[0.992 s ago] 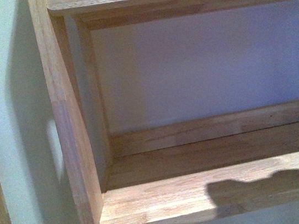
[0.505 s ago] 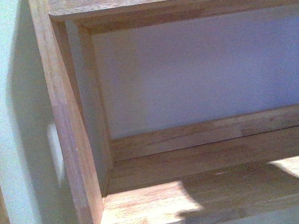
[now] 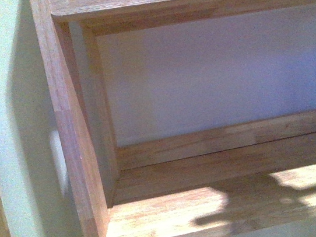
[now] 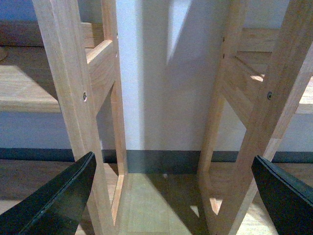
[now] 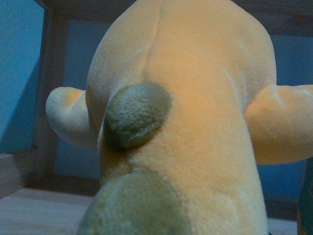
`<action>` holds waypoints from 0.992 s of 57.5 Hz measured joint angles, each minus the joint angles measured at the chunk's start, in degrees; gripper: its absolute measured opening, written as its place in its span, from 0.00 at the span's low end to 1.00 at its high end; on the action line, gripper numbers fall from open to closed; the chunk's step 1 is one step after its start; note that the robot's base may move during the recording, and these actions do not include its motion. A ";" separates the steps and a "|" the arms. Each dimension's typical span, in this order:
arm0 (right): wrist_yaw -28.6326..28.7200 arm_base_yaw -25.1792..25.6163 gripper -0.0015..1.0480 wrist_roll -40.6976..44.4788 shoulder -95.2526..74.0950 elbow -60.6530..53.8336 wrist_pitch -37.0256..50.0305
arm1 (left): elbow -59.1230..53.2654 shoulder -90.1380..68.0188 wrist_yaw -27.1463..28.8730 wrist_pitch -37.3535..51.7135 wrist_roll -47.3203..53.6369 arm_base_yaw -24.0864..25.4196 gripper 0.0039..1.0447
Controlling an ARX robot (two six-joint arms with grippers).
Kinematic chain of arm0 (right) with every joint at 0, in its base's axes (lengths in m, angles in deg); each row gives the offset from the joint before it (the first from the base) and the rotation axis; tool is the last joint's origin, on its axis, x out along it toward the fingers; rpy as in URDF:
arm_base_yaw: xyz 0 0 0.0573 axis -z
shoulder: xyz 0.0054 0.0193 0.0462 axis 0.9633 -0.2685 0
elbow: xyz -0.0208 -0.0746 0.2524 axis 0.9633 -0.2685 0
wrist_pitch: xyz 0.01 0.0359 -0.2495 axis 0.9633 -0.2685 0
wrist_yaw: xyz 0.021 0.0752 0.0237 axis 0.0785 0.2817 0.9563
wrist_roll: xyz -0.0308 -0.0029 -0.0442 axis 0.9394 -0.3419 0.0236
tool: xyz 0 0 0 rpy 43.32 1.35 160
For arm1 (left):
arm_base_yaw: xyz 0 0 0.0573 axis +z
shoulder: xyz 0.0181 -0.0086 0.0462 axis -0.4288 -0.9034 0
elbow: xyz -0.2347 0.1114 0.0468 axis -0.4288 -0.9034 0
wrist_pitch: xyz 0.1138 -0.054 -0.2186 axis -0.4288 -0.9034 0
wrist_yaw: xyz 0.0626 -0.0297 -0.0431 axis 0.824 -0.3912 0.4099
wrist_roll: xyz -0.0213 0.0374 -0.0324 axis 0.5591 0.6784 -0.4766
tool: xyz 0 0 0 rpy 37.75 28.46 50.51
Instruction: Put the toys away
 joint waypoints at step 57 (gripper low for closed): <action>5.29 -11.74 0.17 -37.48 -35.71 43.34 -22.62 | 0.00 0.00 0.00 0.00 0.00 0.00 0.95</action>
